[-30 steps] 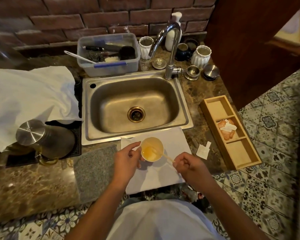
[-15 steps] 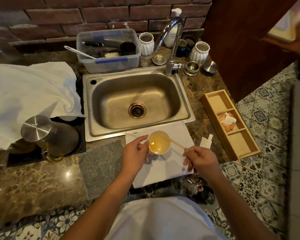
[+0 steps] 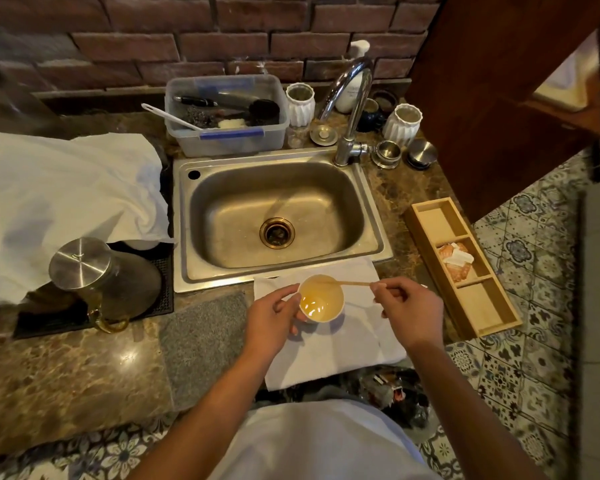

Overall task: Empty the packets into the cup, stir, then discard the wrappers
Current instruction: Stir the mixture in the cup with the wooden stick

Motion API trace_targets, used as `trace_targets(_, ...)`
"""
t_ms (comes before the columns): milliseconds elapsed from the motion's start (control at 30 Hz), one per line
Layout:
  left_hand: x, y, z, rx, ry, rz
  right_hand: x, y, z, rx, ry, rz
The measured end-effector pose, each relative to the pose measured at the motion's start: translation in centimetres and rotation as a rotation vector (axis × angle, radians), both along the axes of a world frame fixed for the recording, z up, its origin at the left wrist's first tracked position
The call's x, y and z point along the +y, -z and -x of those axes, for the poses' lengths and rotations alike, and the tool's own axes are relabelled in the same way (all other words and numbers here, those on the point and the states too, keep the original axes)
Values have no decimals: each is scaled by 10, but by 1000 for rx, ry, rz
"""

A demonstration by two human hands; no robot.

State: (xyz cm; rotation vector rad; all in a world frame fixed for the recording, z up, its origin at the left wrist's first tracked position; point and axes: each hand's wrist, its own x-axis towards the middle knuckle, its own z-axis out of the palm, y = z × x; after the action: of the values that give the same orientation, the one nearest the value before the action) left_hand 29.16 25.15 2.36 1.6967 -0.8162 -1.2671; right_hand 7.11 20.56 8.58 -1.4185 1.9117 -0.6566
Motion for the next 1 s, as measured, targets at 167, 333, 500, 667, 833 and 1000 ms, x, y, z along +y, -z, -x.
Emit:
trace_targets(167,2,2,1,46,-35,-11,0,0,-5,-26,-150,98)
trace_targets(333,-2,-1,-1,63,-24,-25,0,3,-17,-21,-327,175)
trace_targets(500,-5,1,-5,43,9,-29,-2,6,-24,-35,-326,191)
trace_targets(667,-6,3,-6,35,18,-49,-15,7,-33,-37,-327,229)
trace_targets(833,-9,2,-6,39,23,-65,-25,10,-31,-16,-369,232)
trace_targets(1000,-8,0,-7,51,26,-64,-17,26,-21,-24,-339,189)
